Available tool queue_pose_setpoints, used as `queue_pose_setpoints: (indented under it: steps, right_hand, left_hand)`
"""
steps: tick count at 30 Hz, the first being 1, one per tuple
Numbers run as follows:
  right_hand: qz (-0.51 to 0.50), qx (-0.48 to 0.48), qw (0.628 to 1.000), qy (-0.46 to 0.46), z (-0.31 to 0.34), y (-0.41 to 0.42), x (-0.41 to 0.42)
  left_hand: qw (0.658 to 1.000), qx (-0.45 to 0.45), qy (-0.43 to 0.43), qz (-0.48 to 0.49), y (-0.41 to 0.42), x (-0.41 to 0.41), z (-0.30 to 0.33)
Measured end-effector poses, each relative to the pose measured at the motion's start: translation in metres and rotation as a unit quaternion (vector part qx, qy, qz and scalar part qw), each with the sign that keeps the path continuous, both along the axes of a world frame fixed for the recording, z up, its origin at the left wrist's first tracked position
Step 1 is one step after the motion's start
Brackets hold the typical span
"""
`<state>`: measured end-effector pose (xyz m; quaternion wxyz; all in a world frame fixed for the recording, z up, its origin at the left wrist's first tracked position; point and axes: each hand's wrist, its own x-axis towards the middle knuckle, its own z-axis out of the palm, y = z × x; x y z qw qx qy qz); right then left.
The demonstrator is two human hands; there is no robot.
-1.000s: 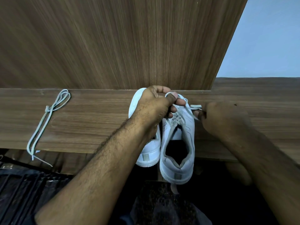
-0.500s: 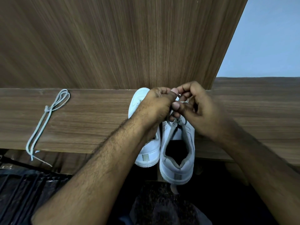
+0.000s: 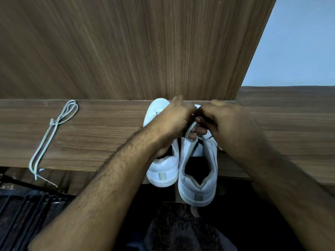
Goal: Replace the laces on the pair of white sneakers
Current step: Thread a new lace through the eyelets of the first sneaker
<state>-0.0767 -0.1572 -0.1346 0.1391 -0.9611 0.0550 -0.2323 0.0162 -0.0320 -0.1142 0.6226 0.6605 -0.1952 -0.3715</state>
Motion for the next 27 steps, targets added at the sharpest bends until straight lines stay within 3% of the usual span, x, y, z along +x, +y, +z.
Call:
queue_pose_setpoints:
  steps: [3, 6, 10, 13, 17, 27]
  right_hand:
    - [-0.034, 0.090, 0.995, -0.030, 0.001, -0.002, -0.001]
    - [-0.078, 0.230, 0.970, -0.001, -0.001, -0.005, -0.001]
    - [-0.080, 0.264, 0.959, 0.059, -0.004, -0.006, -0.002]
    - [-0.041, 0.327, 0.938, 0.106, -0.002, -0.007, -0.004]
    - [0.022, 0.462, 0.875, 0.142, 0.004, -0.011, -0.012]
    - [-0.036, 0.546, 0.830, 0.107, 0.004, -0.014, -0.011]
  left_hand:
    - [0.986, 0.033, -0.161, -0.034, 0.005, 0.003, -0.004]
    - [0.954, 0.054, -0.288, -0.065, 0.010, 0.010, -0.008]
    - [0.895, 0.070, -0.434, -0.076, 0.008, 0.005, -0.006]
    - [0.887, 0.067, -0.452, -0.071, 0.007, 0.008, -0.006]
    - [0.865, 0.086, -0.491, -0.065, 0.008, 0.010, -0.005]
    - [0.858, 0.129, -0.495, -0.037, 0.003, 0.003, -0.008]
